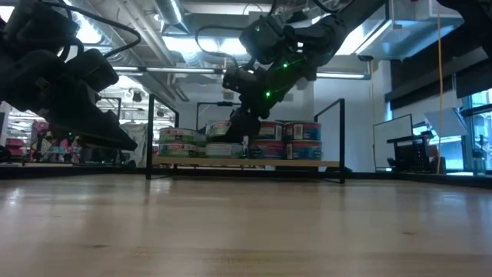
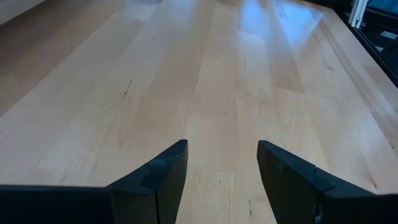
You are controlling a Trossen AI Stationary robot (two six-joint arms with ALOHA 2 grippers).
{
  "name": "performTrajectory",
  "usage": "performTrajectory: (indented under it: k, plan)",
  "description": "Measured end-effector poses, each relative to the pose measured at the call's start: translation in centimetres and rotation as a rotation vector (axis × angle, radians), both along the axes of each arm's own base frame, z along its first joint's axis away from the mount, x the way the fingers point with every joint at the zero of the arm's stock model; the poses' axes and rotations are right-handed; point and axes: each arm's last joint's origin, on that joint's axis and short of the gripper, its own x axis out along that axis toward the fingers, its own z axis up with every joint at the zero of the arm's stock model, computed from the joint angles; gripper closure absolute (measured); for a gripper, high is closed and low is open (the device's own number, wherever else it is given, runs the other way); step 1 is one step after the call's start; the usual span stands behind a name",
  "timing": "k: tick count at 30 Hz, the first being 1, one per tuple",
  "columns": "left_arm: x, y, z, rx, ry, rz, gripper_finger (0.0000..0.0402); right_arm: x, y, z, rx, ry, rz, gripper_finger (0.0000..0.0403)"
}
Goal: Stack canned seafood by type on shelf
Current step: Stack the green and white tuna can on top of the green and white tuna can on the shelf, then return to Home Position
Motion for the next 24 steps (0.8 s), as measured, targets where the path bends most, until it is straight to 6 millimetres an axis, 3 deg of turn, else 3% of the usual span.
performTrajectory:
  k: [19, 24]
  plan:
    - [0.0, 0.0, 0.0, 0.0, 0.0, 0.0, 0.021, 0.4, -0.1, 1.4, 0.107, 0.032, 0.009, 0.0107]
    - [0.0, 0.0, 0.0, -0.01, 0.0, 0.005, 0.021, 0.6, 2.1, 3.2, 0.179, 0.105, 0.068, 0.011]
